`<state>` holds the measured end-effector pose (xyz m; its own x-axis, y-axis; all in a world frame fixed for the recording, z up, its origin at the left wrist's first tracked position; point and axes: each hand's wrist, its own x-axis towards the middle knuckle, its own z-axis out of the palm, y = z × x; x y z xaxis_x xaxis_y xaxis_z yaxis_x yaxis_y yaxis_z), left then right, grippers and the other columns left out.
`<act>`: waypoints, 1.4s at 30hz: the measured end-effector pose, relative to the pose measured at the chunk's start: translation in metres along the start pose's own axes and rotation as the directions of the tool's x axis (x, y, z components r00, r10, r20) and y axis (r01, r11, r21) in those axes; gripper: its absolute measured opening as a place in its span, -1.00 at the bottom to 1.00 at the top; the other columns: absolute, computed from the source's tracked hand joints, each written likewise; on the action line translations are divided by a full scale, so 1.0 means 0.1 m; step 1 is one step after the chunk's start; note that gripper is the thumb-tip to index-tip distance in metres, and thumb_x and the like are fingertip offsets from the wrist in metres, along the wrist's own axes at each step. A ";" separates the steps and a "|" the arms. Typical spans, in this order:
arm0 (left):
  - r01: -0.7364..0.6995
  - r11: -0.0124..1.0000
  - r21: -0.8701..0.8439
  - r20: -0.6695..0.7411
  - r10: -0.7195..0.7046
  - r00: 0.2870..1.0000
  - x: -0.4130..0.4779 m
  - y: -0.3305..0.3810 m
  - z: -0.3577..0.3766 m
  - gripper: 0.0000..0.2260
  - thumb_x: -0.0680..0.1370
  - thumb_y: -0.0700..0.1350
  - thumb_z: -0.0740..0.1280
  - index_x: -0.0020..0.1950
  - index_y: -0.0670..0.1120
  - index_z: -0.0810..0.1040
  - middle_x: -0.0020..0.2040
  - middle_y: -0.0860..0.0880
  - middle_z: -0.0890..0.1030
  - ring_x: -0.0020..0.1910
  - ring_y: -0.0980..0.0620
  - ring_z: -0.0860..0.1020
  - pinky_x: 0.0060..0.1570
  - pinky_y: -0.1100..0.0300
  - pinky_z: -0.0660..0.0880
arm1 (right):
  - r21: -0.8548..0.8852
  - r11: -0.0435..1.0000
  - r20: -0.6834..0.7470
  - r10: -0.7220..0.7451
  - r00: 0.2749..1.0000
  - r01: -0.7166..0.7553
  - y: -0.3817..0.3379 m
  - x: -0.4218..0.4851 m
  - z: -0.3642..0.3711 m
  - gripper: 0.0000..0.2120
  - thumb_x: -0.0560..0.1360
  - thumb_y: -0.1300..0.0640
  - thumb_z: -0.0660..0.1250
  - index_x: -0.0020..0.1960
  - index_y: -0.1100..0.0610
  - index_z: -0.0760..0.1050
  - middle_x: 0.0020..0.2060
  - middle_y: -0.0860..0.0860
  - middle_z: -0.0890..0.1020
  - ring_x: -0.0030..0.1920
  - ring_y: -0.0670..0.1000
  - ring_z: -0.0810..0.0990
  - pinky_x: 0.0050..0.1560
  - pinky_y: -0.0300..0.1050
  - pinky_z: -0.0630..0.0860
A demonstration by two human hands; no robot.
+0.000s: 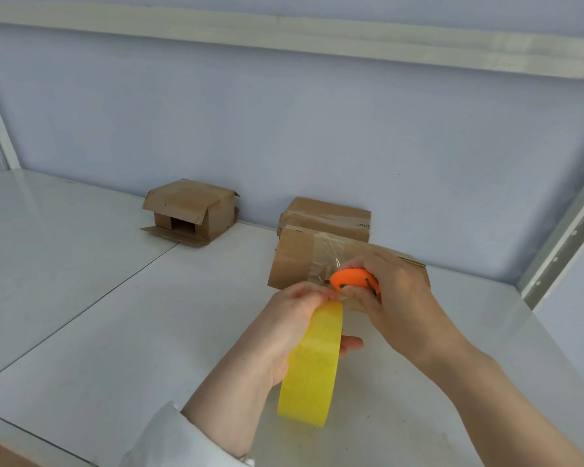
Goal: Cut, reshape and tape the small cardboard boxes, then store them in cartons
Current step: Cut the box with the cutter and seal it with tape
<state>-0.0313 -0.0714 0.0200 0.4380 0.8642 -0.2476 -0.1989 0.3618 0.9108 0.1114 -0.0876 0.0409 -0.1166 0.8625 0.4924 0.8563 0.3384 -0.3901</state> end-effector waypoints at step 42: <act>-0.031 0.999 0.033 0.066 0.029 0.997 -0.19 -0.04 -0.08 -0.85 0.56 -0.09 0.26 0.00 -0.13 0.57 -0.10 -0.35 0.61 -0.24 -0.28 0.64 -0.29 0.08 0.58 | 0.068 0.990 0.109 0.113 0.988 -0.121 0.39 0.06 0.21 -0.82 0.52 0.08 0.31 0.11 0.04 0.46 0.01 -0.16 0.60 0.04 0.00 0.57 0.05 -0.10 0.46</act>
<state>-0.0456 -0.0862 0.0184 0.4894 0.8490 -0.1991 -0.1828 0.3231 0.9285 0.1330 -0.0615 0.0120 -0.0731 0.9311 0.3574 0.8278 0.2565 -0.4989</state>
